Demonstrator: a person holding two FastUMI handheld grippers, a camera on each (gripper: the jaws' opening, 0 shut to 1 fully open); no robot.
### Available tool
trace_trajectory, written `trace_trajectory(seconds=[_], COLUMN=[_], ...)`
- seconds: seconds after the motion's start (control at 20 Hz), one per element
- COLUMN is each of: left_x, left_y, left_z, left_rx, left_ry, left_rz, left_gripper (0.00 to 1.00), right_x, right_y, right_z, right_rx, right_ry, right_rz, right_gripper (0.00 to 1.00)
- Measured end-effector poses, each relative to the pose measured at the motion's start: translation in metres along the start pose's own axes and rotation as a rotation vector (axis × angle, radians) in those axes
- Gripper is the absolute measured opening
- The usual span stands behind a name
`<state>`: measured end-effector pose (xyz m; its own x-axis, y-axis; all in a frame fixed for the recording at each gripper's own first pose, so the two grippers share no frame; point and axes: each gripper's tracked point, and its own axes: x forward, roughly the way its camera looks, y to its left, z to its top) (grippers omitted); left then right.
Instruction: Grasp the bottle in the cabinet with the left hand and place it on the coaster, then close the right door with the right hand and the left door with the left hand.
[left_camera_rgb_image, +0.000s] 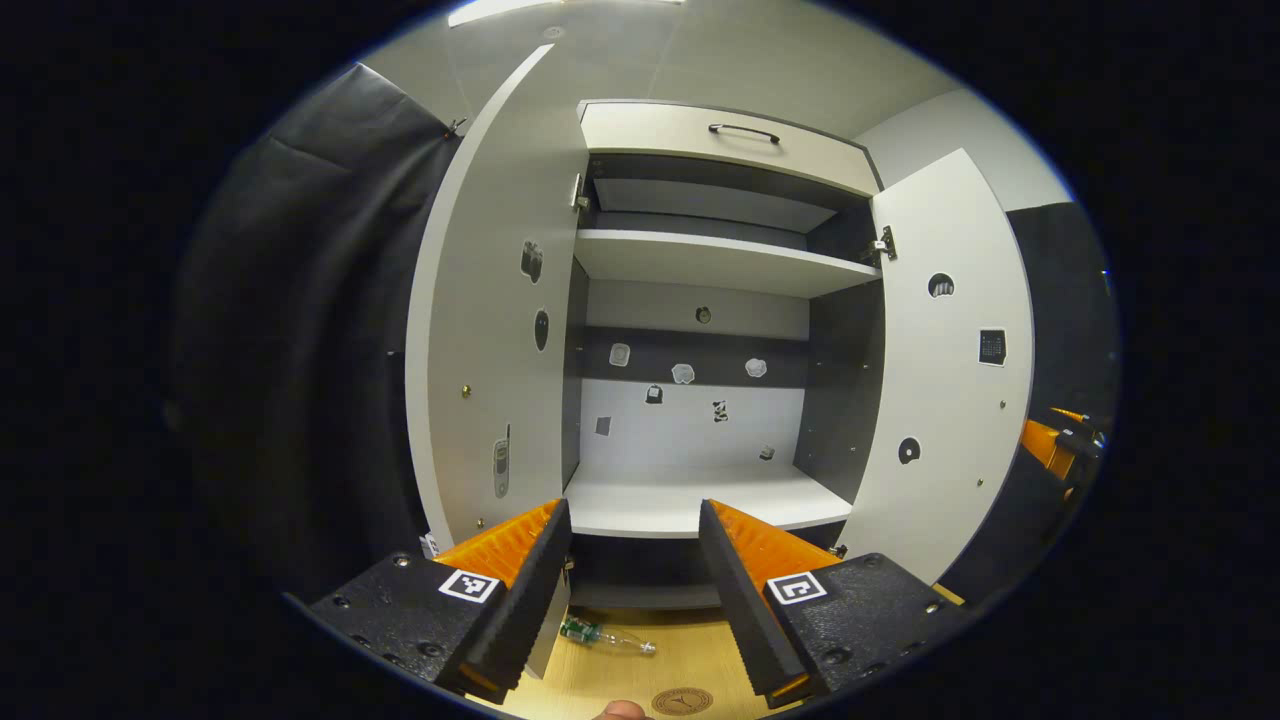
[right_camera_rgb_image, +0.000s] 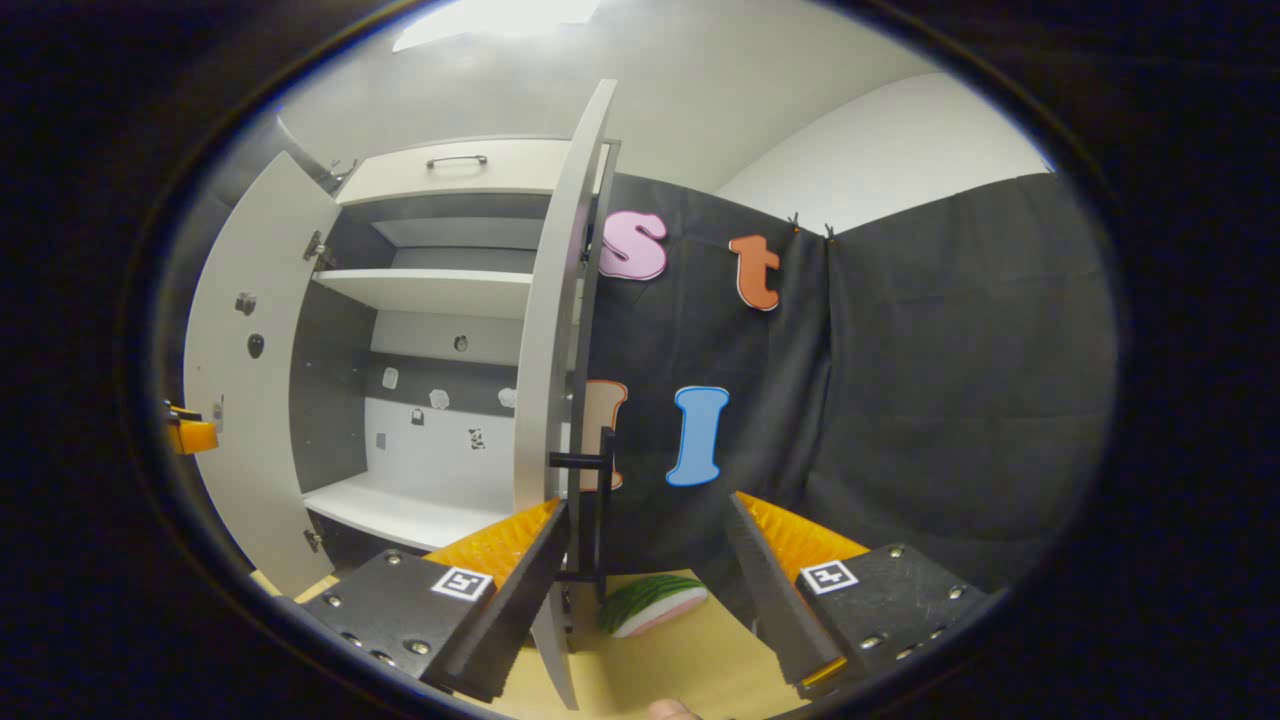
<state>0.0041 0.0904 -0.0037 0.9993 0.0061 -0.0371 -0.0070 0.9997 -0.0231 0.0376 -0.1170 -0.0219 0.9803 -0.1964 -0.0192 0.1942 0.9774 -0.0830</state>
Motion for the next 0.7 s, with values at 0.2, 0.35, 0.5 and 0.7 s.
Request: trace_trajectory(seconds=[0.2, 0.35, 0.5, 0.7], left_x=[0.000, -0.002, -0.006, -0.014], left_y=[-0.003, -0.001, 0.006, 0.019], left_z=[0.002, 0.011, 0.015, 0.012], left_rx=[0.006, 0.007, 0.007, 0.007], left_ry=[-0.001, -0.015, -0.027, -0.023], left_rz=[-0.006, 0.000, 0.020, 0.050], left_gripper=[0.82, 0.82, 0.82, 0.82], right_x=[0.000, -0.005, -0.001, 0.000], right_y=[0.011, 0.032, 0.043, 0.051], right_z=[0.000, -0.001, -0.001, -0.002], right_rx=[0.005, 0.012, 0.026, 0.041], right_ry=[0.005, 0.004, -0.002, 0.007], right_rz=[0.039, 0.103, 0.127, 0.154], right_gripper=[0.96, 0.93, 0.93, 0.96])
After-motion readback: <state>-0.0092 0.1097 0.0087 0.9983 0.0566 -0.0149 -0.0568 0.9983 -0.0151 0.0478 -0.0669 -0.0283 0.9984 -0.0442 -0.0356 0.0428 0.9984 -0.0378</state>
